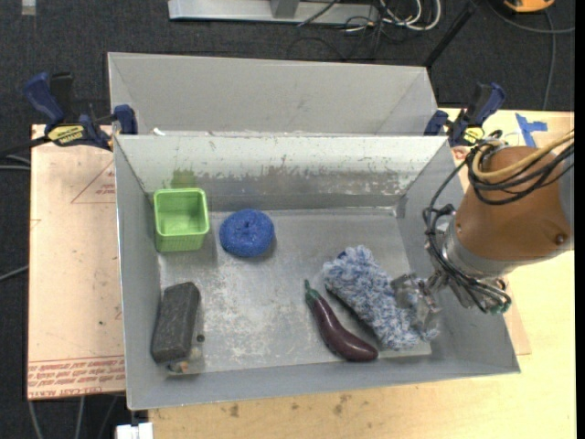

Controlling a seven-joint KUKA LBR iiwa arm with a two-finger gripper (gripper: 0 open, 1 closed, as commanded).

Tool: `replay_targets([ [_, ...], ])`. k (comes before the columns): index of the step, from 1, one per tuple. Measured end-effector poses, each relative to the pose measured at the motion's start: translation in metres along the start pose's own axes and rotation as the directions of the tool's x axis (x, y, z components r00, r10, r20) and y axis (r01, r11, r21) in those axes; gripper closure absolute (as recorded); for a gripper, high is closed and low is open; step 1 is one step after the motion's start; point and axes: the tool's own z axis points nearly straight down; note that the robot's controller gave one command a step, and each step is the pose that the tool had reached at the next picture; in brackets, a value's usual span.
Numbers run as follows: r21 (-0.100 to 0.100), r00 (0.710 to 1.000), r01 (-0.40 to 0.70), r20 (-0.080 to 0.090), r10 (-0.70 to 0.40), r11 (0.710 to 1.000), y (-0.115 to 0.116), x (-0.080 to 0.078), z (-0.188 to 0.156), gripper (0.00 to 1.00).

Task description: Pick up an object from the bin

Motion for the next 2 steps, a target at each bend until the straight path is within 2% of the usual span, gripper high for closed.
replay_targets([
  [2,-0.001,1.000,0.000,-0.002,0.000,1.000,0.0005,-0.0002,-0.0083,1.00],
])
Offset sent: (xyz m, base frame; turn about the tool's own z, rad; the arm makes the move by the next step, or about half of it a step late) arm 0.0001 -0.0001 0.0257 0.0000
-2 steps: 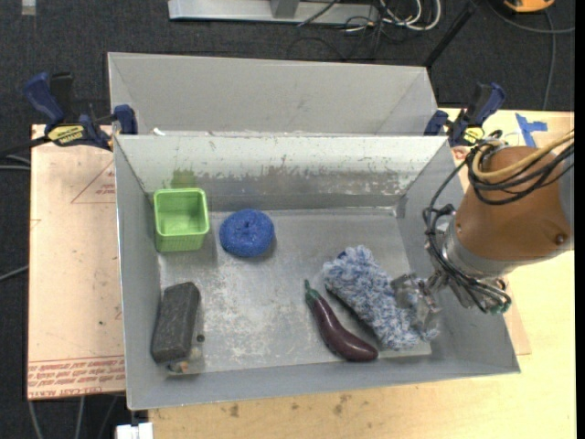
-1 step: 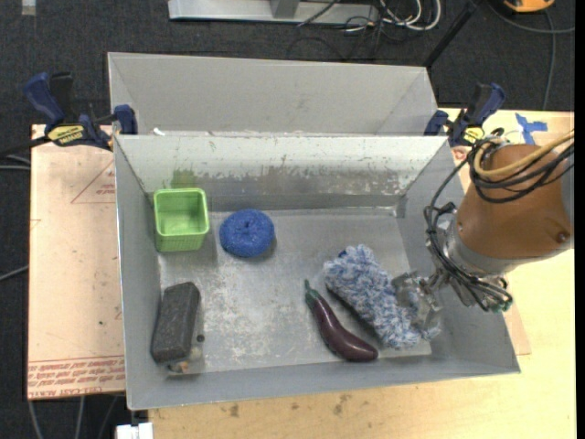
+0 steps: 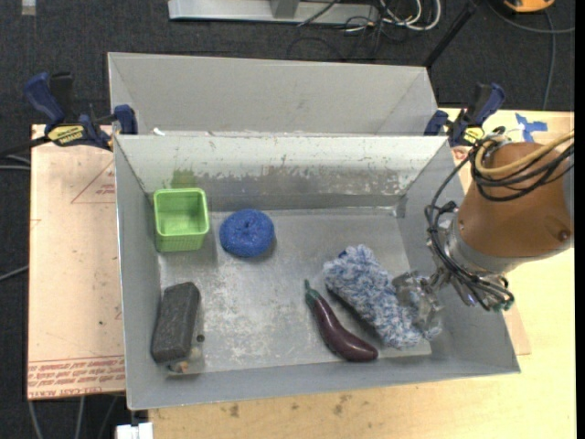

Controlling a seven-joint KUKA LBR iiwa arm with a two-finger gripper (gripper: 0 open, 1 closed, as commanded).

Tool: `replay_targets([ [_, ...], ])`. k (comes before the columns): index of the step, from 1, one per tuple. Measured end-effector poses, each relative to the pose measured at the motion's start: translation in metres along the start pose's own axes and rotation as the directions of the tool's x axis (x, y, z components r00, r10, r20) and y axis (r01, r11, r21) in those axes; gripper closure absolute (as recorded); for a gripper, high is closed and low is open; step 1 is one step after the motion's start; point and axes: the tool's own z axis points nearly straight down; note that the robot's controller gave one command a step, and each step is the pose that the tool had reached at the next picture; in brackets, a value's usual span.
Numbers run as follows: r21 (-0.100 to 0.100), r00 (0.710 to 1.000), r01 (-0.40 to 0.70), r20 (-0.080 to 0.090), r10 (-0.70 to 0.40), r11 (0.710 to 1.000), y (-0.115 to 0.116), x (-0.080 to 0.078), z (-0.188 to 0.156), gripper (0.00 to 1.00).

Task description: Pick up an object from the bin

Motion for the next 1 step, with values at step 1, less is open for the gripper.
replay_targets([
  [1,0.000,1.000,-0.001,0.000,0.001,1.000,0.0002,-0.0001,-0.0067,1.00],
])
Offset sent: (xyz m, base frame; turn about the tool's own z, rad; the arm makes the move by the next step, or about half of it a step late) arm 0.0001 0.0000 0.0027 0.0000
